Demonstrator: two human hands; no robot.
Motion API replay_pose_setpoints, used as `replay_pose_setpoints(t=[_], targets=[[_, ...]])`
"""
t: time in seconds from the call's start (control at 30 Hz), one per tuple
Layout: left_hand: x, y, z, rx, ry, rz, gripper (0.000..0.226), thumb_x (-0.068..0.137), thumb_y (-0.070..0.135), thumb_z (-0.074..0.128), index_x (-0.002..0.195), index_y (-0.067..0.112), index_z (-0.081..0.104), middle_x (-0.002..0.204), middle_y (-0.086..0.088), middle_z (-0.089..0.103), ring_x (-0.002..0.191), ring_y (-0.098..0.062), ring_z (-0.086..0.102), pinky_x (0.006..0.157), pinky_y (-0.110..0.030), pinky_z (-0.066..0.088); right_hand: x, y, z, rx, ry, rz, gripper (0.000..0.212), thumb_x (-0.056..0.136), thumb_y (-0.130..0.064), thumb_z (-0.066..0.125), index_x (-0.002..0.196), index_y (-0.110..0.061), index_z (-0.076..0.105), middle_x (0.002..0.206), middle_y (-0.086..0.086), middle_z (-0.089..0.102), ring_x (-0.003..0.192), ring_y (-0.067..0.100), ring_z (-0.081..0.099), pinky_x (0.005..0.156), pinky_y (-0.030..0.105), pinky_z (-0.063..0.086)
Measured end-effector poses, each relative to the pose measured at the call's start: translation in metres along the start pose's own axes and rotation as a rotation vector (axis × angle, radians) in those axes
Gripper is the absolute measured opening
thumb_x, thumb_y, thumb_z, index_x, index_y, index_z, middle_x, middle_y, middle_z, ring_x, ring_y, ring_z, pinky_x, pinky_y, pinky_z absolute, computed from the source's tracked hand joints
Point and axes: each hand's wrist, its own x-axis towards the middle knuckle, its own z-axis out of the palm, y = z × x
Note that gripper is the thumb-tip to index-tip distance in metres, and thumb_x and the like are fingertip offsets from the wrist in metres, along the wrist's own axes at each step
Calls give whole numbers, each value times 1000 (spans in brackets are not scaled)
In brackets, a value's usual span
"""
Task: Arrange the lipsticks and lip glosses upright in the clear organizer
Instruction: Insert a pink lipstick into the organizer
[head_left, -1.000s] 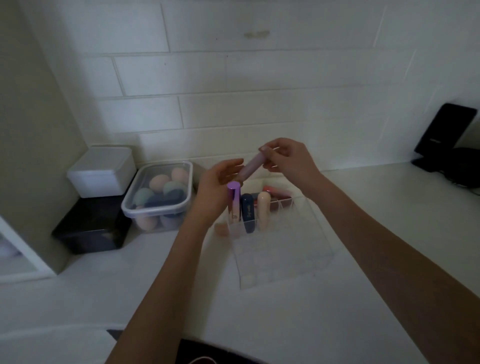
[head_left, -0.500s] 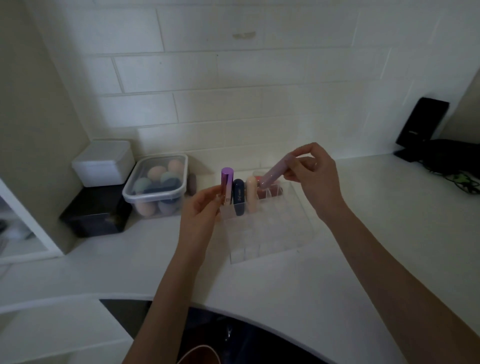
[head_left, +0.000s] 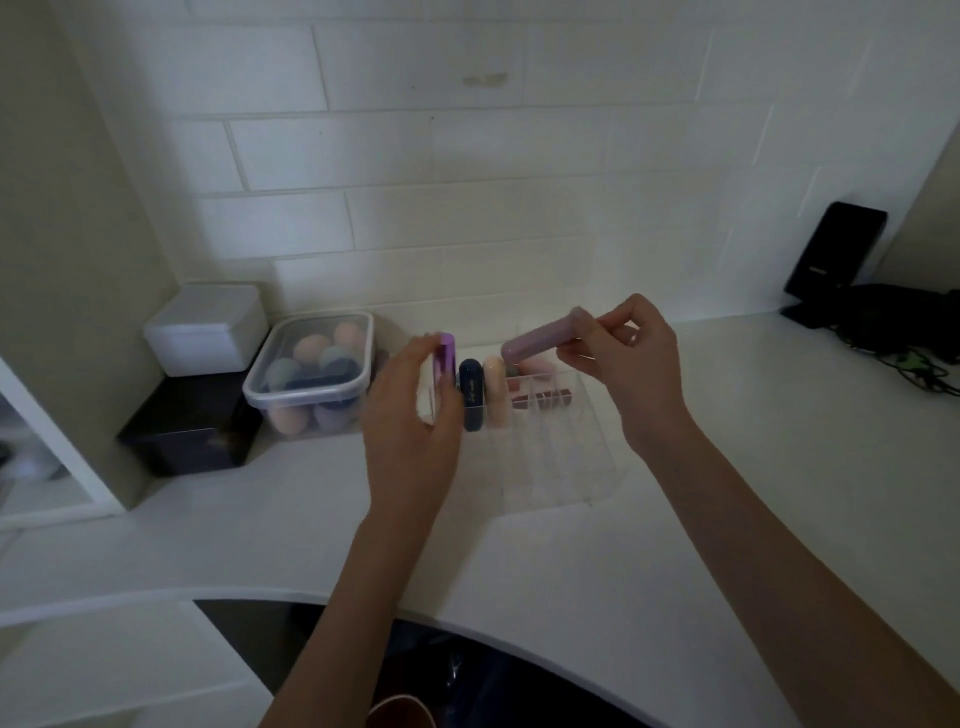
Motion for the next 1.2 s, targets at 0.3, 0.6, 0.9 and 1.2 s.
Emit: replay_pose_setpoints(t=[0.3,0.6,0.9,1.2], targets=[[23,7,16,121,-142,298,26,89,24,54,109,16,68,108,2,70,120,-22,56,110,-64,26,-2,3,-4,245,-105,239,18,88,-8,60,72,-9,53,72,8,67,70,20,70,72,31,58],[48,27,14,-243,-310,35,18,90,32,59,103,43,64,93,34,64,97,16,58,112,-54,33,-11,-5,-1,-151,-417,-21,45,81,-5,68,120,-19,52,79,15,71,74,19,70,68,24,56],[50,-8,-4,-207,24,-44,26,90,6,49,104,24,61,96,21,64,92,-1,62,100,-39,47,-9,4,1,-292,-238,-106,33,81,-13,67,106,-26,50,93,1,67,73,11,71,66,22,55],[30,-54,-12,126,-318,-155,41,86,-10,50,121,9,60,108,6,59,99,-5,55,81,-1,39,-8,27,3,-747,-369,-232,33,85,-28,63,111,-32,43,91,-9,66,88,10,59,81,33,46]])
